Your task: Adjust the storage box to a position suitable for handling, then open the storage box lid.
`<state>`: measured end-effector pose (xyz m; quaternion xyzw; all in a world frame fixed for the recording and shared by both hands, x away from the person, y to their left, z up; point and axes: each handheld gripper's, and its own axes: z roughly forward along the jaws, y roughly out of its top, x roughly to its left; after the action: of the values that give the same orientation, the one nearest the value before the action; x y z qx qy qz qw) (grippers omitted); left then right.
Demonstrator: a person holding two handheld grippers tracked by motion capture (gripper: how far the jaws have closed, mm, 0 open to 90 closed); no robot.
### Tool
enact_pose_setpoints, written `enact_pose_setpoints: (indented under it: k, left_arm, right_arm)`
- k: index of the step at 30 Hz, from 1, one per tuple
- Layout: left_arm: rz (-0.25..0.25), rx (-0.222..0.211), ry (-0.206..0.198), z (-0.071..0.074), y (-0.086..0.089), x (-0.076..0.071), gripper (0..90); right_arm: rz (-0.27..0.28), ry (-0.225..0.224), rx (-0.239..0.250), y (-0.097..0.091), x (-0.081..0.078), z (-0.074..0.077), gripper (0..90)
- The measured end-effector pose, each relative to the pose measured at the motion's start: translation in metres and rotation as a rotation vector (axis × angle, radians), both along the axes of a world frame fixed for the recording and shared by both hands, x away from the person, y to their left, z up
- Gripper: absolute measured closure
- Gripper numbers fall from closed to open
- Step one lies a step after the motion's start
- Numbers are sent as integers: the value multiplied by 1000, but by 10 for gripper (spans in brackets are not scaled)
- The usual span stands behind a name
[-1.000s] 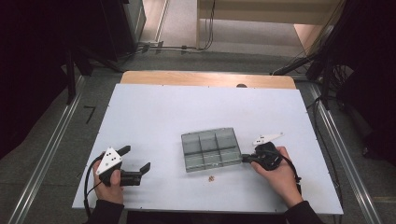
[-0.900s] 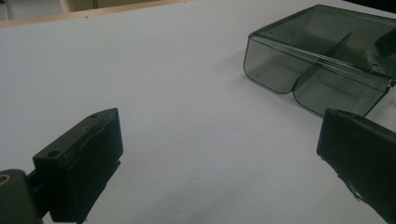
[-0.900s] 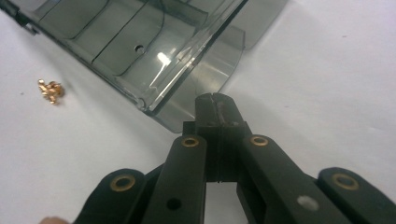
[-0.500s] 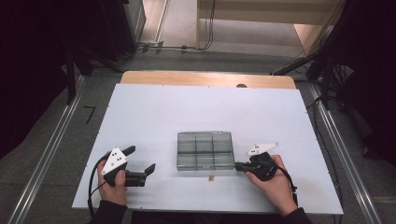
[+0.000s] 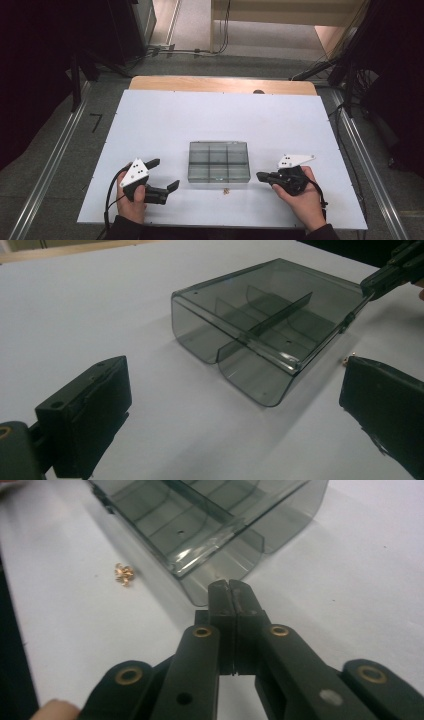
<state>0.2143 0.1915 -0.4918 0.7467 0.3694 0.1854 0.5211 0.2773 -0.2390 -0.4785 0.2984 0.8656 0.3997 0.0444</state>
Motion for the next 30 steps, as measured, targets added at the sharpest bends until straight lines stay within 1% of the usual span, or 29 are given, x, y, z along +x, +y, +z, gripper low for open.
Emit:
enact_pose_setpoints:
  k: [2,5,7,8,9,10,11,12,13,14,16,17,19,20,21,22,24,27,30]
  left_arm:
    - [-18,0,3,1,-5,0,8]
    - [-39,-11,21,1,-11,1,8]
    - [-39,-6,36,2,-15,1,9]
    - [-30,-6,40,2,-16,0,10]
    - [-11,1,41,3,-17,0,43]
    - [-4,-2,44,3,-17,0,98]
    - [-6,-25,50,3,-15,-1,149]
    - [-6,-33,58,3,-14,-1,215]
    - [6,-28,58,3,-13,-1,273]
    - [4,-32,62,3,-12,-1,372]
    - [-29,-59,79,2,-8,1,539]
    - [-17,-58,83,2,-7,1,603]
    - [-25,-55,97,1,-7,2,702]
    - [-26,-46,104,0,-7,3,745]
    - [-21,-26,108,-1,-8,3,789]
    - [-29,-16,115,-2,-9,4,826]
    - [-51,1,130,-4,-11,5,900]
    - [-69,22,144,-4,-15,6,900]
    - [-72,29,159,-5,-17,7,900]
  right_arm:
    - [16,-9,14,-3,-1,1,878]
    - [27,-11,29,-5,-2,3,879]
    - [38,1,44,-5,0,3,880]
    - [55,20,73,-5,1,4,880]
    - [65,31,91,-5,1,4,880]
    - [66,28,95,-4,2,5,881]
    - [66,24,91,-4,2,4,881]
    - [62,23,84,-3,3,4,881]
    - [58,19,79,-2,3,3,881]
    - [53,18,73,-1,3,2,881]
    - [60,15,69,-1,3,1,880]
    - [63,13,65,0,3,1,881]
    - [58,2,44,1,4,-1,881]
    - [55,-2,34,1,4,-1,881]
    - [55,-7,32,1,5,-2,881]
    - [55,3,43,1,5,-3,881]
    - [61,4,59,0,7,-4,882]
    - [61,5,55,2,8,-6,882]
    - [76,6,50,5,8,-8,882]
